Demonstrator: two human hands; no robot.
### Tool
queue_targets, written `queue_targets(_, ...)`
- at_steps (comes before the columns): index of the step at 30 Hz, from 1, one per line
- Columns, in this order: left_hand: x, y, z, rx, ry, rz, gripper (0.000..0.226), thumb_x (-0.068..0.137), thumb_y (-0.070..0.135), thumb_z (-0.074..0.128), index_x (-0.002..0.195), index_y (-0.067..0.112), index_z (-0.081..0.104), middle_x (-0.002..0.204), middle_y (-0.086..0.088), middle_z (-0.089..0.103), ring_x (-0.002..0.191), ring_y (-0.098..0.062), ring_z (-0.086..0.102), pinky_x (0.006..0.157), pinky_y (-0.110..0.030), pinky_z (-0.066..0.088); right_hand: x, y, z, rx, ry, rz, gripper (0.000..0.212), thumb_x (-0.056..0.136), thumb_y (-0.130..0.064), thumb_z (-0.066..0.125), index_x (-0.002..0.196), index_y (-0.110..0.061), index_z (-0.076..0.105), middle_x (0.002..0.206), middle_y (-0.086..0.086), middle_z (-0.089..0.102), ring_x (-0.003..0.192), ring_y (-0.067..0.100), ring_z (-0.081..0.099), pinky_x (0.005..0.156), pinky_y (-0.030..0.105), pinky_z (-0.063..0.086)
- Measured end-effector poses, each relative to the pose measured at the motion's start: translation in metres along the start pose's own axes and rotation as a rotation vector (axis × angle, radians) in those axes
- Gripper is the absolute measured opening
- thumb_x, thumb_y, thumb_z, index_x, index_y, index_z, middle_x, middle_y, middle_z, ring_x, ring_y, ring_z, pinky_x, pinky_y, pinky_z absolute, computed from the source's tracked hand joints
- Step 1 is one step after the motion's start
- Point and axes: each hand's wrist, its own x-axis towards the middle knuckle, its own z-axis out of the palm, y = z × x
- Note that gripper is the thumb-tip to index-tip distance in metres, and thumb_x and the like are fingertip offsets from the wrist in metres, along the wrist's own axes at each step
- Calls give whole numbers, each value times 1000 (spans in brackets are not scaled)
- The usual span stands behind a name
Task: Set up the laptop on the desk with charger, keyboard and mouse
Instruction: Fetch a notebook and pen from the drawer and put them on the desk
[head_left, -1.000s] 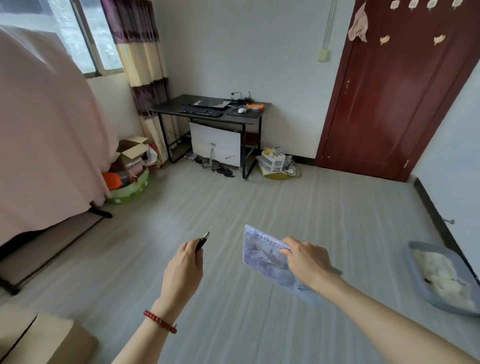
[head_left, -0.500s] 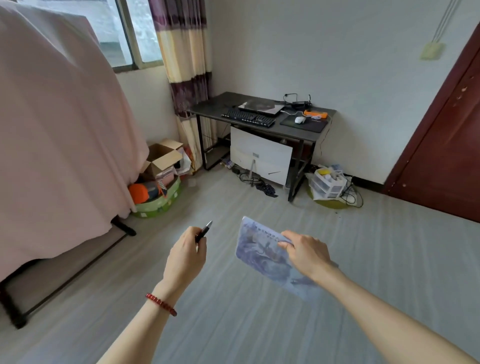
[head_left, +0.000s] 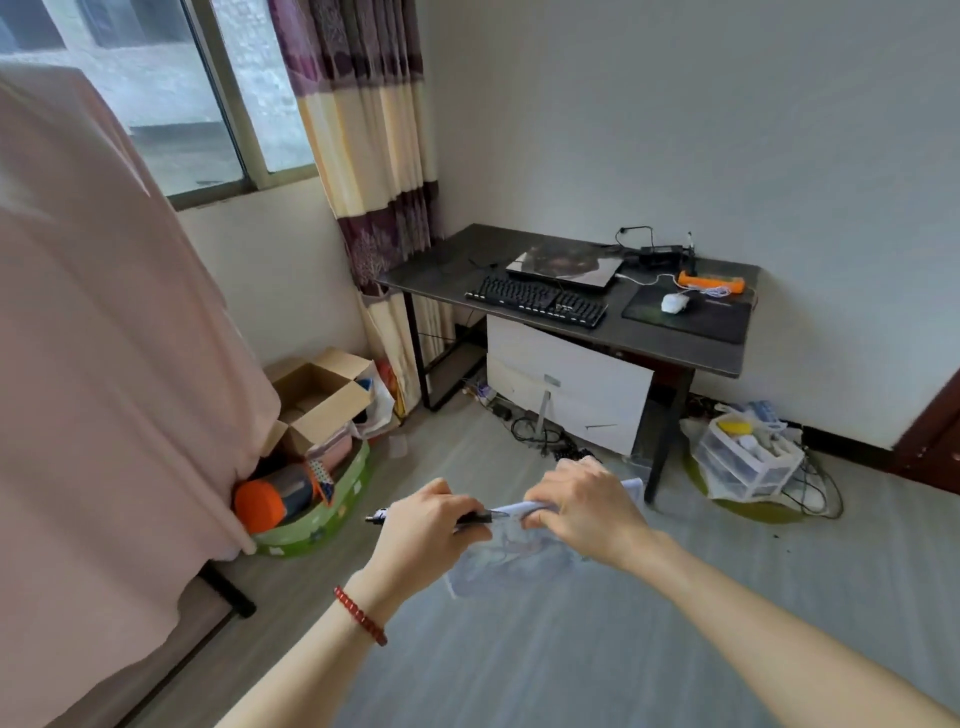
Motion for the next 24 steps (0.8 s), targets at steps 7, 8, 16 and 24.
queue_targets(7,126,-133,-14,130,125,-161,16,61,33,84,69,28,71,57,14,59,55,-6,54,40,-15,42,210,44,26,6,-109,-46,38,91,-39,50,127,-28,49,125,-9,55,119,11,45,104,26,19)
queue_targets(8,145,-162,-11,90,135,-210,14,64,32,82,72,28,72,59,14,58,55,-6,54,41,-17,45,242,57,36,6,-78,-17,41,91,-38,50,130,-28,46,130,-10,51,124,10,41,106,27,17)
queue_targets(16,339,-337,14,-69,207,-385,14,78,35,70,89,27,71,67,14,49,55,-1,39,48,-11,24,474,138,81,236,67,311,70,92,-26,51,148,-19,10,156,0,16,141,18,20,112,33,21)
queue_targets(24,553,-472,26,-531,188,-689,15,84,36,62,74,26,63,56,8,55,52,-10,48,50,-25,36,653,213,99,285,-50,390,55,96,-23,41,147,-21,18,154,-4,19,137,17,28,107,30,28)
